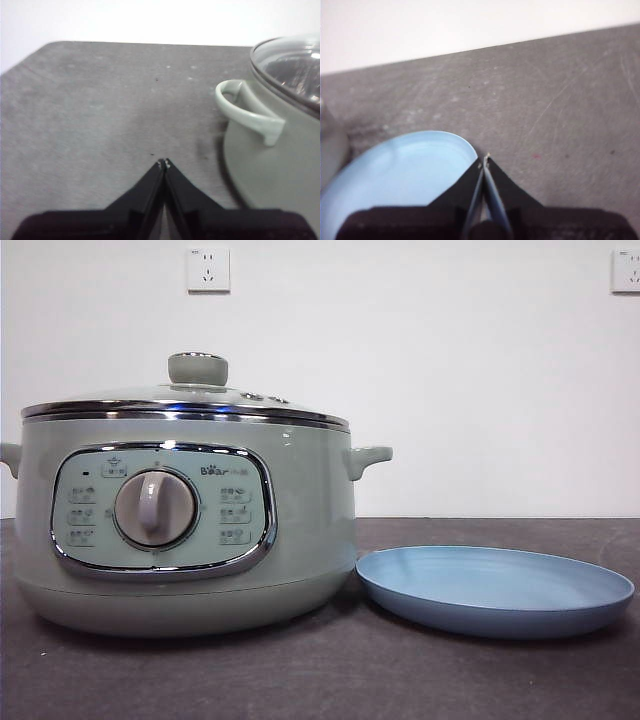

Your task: Take the pumpkin out from the steamer,put the pumpkin in the blue plate,close the lid

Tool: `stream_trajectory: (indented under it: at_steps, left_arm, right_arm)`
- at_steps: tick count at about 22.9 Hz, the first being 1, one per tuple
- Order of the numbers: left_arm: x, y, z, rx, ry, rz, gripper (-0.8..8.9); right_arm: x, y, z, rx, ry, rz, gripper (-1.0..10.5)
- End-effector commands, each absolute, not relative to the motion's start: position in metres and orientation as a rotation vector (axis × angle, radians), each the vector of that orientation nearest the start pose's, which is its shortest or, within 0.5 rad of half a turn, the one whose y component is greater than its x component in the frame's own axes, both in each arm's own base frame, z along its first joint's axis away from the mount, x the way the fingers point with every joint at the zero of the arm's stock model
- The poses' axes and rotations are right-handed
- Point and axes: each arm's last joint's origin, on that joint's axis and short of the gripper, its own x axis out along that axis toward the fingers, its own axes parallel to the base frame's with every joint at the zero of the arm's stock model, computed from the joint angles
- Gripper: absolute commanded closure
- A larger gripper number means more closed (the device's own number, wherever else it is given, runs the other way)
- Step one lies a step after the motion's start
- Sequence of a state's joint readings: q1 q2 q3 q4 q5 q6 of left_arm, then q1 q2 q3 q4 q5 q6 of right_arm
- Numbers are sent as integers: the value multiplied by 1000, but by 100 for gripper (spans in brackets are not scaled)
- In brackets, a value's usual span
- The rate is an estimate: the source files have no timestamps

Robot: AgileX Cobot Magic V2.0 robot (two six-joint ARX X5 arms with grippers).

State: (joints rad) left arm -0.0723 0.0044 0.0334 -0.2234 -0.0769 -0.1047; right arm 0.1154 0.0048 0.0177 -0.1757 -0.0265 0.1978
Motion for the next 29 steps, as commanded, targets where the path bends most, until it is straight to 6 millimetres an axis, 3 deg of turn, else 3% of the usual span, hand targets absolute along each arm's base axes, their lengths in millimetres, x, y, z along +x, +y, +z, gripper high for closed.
stream_trajectory:
  at_steps: [1,3,6,19,29]
  left_arm:
    - [94,-7,149,-352,221,-29,816]
    - [94,-9,149,-486,242,-96,816]
    - [93,-12,149,-552,273,-197,816]
    - [93,-16,156,-567,249,-351,820]
    - [88,-15,201,-541,183,-360,821]
  right_arm:
    - [95,12,149,504,204,92,946]
    - [95,12,149,616,207,81,946]
    - [95,11,150,672,206,72,946]
    - [95,12,155,787,183,112,946]
    - [88,15,188,744,179,261,957]
